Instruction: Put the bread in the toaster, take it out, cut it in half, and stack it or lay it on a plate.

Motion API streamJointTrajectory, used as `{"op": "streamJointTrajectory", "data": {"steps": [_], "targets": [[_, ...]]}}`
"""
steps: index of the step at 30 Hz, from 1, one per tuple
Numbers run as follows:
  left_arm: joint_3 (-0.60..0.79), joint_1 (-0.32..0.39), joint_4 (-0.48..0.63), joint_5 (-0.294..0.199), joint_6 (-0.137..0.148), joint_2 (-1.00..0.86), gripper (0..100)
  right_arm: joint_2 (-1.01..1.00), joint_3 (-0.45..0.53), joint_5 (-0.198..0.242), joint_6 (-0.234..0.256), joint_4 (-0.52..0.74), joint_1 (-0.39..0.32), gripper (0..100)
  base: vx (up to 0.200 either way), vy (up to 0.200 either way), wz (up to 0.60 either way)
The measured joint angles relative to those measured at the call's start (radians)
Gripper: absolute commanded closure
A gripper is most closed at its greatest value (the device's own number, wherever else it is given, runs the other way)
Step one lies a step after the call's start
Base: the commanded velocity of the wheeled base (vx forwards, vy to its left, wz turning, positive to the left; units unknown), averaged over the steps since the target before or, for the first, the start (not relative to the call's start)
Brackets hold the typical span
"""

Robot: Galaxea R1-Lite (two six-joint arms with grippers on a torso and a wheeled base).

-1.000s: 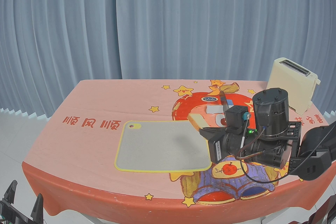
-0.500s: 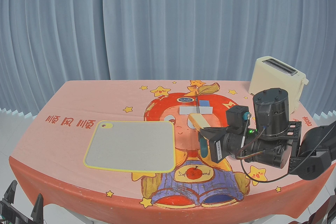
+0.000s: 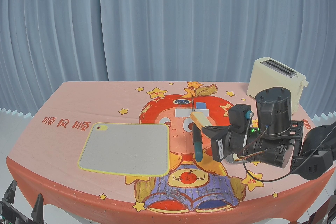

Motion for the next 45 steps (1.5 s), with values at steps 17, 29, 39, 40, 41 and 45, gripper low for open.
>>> {"op": "streamJointTrajectory", "data": {"steps": [17, 29, 39, 40, 41, 45], "targets": [[0.000, 0.000, 0.000, 0.000, 0.000, 0.000, 0, -0.120, 0.113, -0.014, 0.004, -0.088, 0.019, 100, 0.000, 0.000, 0.00], [0.000, 0.000, 0.000, 0.000, 0.000, 0.000, 0, -0.214, 0.209, -0.007, 0.010, -0.144, 0.000, 100, 0.000, 0.000, 0.00], [0.000, 0.000, 0.000, 0.000, 0.000, 0.000, 0, -0.220, 0.229, -0.022, 0.002, -0.144, -0.047, 100, 0.000, 0.000, 0.00], [0.000, 0.000, 0.000, 0.000, 0.000, 0.000, 0, -0.220, 0.229, -0.029, 0.001, -0.142, -0.049, 100, 0.000, 0.000, 0.00], [0.000, 0.000, 0.000, 0.000, 0.000, 0.000, 0, -0.220, 0.229, -0.034, 0.001, -0.141, -0.050, 100, 0.000, 0.000, 0.00], [0.000, 0.000, 0.000, 0.000, 0.000, 0.000, 0, -0.218, 0.229, -0.055, 0.001, -0.136, -0.056, 100, 0.000, 0.000, 0.00]]}}
